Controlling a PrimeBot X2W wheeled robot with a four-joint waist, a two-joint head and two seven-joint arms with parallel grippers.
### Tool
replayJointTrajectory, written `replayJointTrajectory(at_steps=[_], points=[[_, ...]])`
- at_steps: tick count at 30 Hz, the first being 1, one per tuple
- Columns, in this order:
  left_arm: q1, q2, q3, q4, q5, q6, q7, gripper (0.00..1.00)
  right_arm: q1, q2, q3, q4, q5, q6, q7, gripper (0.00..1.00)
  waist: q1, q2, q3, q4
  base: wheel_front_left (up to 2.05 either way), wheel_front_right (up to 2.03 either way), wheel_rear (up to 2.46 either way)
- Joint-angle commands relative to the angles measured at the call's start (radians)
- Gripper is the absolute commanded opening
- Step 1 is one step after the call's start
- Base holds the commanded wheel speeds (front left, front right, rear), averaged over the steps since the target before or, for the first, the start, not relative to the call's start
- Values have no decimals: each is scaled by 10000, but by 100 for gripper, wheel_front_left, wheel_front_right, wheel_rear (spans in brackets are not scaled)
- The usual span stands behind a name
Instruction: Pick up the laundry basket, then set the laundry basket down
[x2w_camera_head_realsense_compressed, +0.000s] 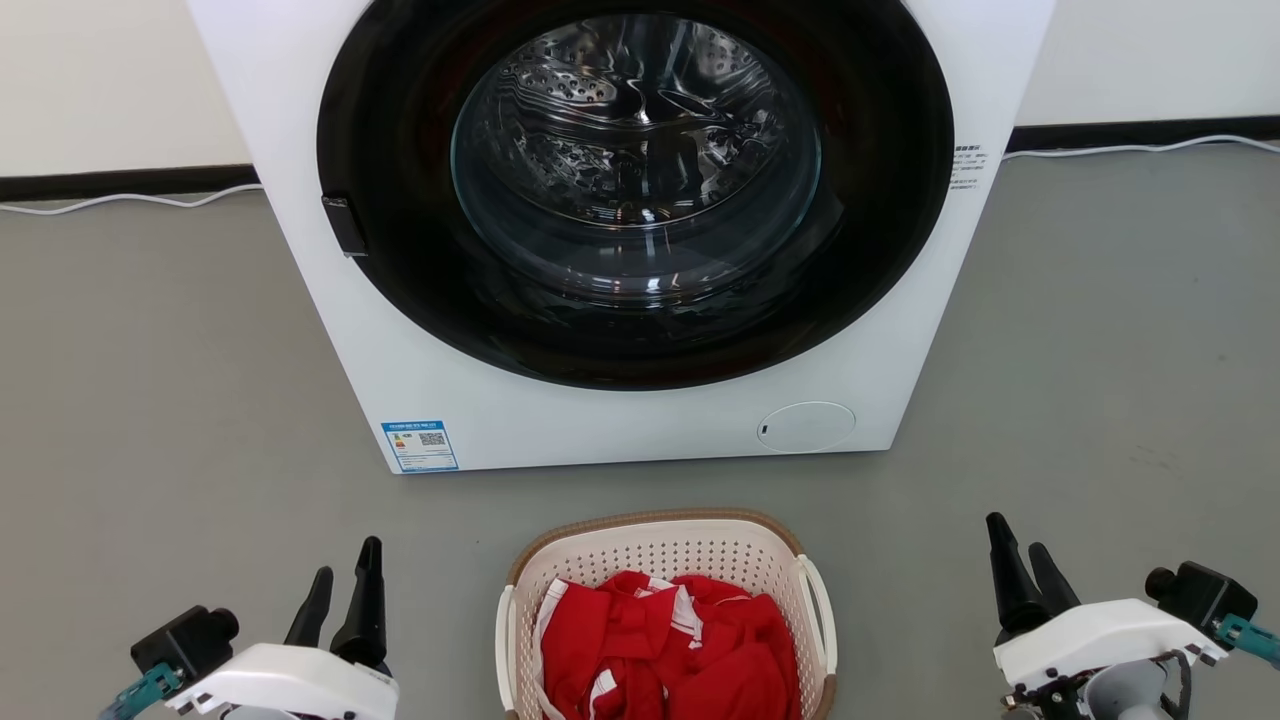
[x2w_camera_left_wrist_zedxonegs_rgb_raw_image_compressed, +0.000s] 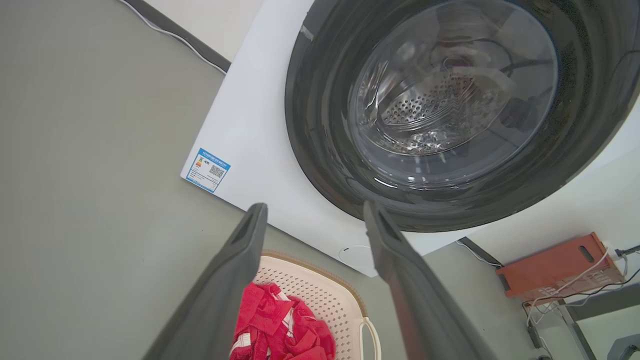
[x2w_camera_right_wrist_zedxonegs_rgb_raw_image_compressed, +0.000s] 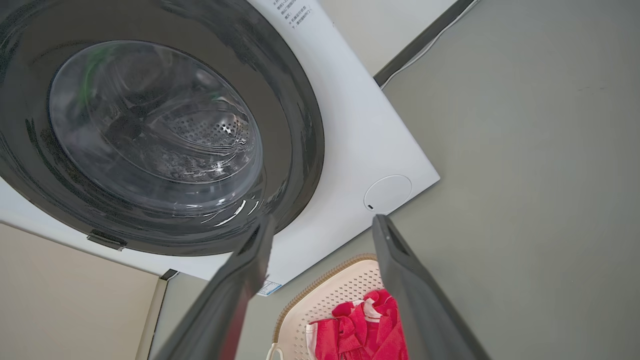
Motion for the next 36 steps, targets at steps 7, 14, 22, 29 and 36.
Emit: replayJointTrajectory(at_steps=[7, 14, 22, 29, 36], points=[[-612, 250, 15, -122, 1244, -51, -310, 100, -655, -178, 273, 26, -1098, 21, -334, 100, -1, 0, -4, -20, 0, 0, 0], [-729, 294, -139, -58, 2133, -56, -517, 100, -857, -177, 427, 178, -1891, 23, -539, 100, -1, 0, 14, -25, 0, 0, 0], [-821, 342, -318, 63, 2936, -60, -725, 100, -1080, -214, 638, 345, -2688, 24, -743, 100, -1, 0, 26, -34, 0, 0, 0], [-956, 400, -454, 187, 3709, -64, -933, 100, -1291, -285, 805, 538, -3545, 26, -949, 100, -1, 0, 47, -54, 0, 0, 0], [-1039, 414, -527, 352, 4642, -69, -1141, 100, -1503, -311, 921, 751, -4378, 28, -1155, 100, -1, 0, 52, -76, 0, 0, 0]])
